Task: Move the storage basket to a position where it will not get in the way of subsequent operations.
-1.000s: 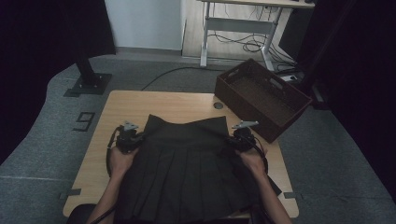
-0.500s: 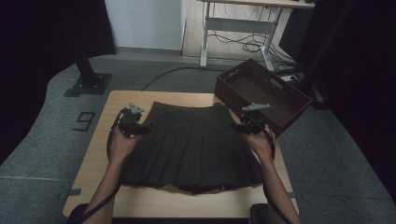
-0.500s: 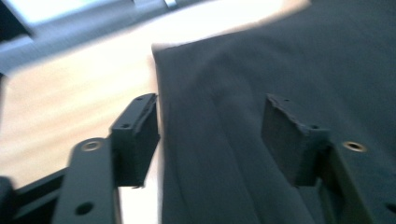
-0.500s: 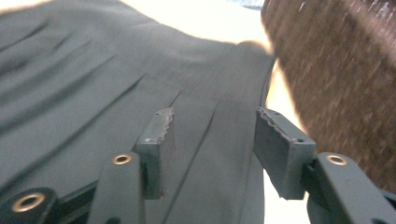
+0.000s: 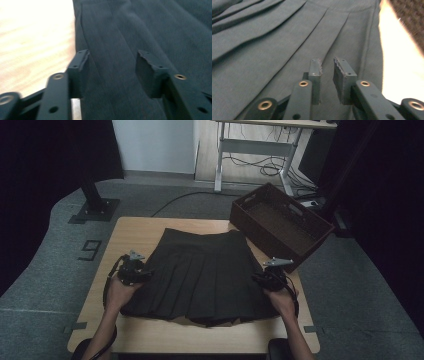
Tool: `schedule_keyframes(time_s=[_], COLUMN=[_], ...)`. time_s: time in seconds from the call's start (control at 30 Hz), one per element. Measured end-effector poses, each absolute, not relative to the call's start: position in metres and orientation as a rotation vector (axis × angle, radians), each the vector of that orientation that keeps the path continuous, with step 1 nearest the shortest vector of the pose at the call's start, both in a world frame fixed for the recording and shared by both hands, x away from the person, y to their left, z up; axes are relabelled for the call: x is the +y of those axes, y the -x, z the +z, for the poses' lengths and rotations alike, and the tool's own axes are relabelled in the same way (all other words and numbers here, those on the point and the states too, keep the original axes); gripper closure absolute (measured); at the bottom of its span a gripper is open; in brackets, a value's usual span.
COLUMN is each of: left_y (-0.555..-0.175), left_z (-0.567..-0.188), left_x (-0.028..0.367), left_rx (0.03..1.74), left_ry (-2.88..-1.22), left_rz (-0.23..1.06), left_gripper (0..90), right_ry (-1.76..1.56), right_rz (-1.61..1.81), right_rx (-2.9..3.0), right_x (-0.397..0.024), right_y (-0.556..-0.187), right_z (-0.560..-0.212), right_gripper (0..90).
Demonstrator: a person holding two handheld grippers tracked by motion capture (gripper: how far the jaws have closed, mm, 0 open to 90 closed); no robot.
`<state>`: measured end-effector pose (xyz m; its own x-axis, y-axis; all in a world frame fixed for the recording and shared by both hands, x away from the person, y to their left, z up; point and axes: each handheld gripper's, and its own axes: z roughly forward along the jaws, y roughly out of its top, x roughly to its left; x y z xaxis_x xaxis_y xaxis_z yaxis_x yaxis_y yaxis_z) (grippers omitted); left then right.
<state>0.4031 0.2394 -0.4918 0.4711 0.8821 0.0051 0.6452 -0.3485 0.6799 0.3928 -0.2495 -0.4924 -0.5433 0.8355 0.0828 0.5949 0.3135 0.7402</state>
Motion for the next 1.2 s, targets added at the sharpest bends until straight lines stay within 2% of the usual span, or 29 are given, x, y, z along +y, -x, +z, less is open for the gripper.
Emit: schedule_keyframes(time_s=[0.1, 0.23, 0.43, 0.6, 0.8, 1.2], left_y=[-0.400, -0.399, -0.398, -0.394, -0.383, -0.351], left_z=[-0.502, -0.517, -0.535, -0.536, -0.540, -0.540], left_x=[0.247, 0.257, 0.265, 0.267, 0.268, 0.252], left_rx=[1.290, 1.348, 1.352, 1.313, 1.302, 1.228], left_ry=[-2.074, -2.079, -2.081, -2.087, -2.051, -2.091], left_rz=[0.487, 0.511, 0.467, 0.461, 0.452, 0.416], left_gripper=[46.8, 42.2, 49.6, 52.8, 54.5, 53.1], right_ry=[-1.299, -1.335, -1.338, -1.324, -1.306, -1.385], right_rz=[1.082, 1.114, 1.044, 1.003, 0.977, 0.955], right_rx=[2.274, 2.260, 2.272, 2.285, 2.261, 2.180], right_x=[-0.249, -0.249, -0.246, -0.246, -0.248, -0.270], right_y=[-0.381, -0.370, -0.365, -0.364, -0.363, -0.370], right_z=[-0.502, -0.515, -0.534, -0.545, -0.547, -0.548], right_gripper=[72.2, 69.6, 45.8, 32.9, 31.2, 27.2])
